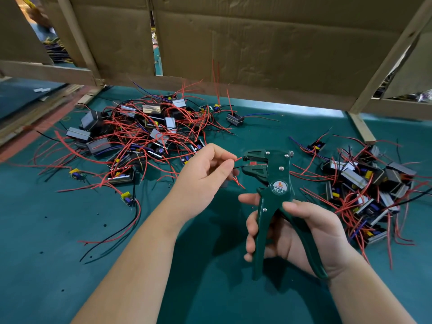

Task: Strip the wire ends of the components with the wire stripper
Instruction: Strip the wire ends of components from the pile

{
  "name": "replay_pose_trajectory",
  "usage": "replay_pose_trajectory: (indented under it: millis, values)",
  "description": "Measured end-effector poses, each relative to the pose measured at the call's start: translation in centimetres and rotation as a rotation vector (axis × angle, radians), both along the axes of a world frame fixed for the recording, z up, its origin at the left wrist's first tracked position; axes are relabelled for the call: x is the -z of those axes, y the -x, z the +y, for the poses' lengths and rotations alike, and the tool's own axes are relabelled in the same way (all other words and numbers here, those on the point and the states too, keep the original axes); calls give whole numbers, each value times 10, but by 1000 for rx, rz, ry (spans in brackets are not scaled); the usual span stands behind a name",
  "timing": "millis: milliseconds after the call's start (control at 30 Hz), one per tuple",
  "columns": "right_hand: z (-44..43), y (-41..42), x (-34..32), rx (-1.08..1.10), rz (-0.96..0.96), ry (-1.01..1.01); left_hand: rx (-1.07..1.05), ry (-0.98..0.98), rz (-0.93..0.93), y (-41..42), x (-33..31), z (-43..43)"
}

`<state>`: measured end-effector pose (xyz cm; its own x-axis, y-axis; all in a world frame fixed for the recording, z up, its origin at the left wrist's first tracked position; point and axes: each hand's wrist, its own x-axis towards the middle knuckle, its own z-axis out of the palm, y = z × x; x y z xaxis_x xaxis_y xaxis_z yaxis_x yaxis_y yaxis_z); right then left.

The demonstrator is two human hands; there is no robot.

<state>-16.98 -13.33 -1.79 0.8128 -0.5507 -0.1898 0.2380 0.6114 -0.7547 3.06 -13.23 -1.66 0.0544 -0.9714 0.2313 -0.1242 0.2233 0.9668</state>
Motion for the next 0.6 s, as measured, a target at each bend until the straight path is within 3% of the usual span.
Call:
replay_pose_trajectory:
  millis: [367, 600]
  values:
    - [0, 4, -1, -29, 22, 100, -17, -66, 105, 1, -10, 3]
    - [0, 4, 1, 30, 141, 108, -25, -31, 37, 0, -8, 5]
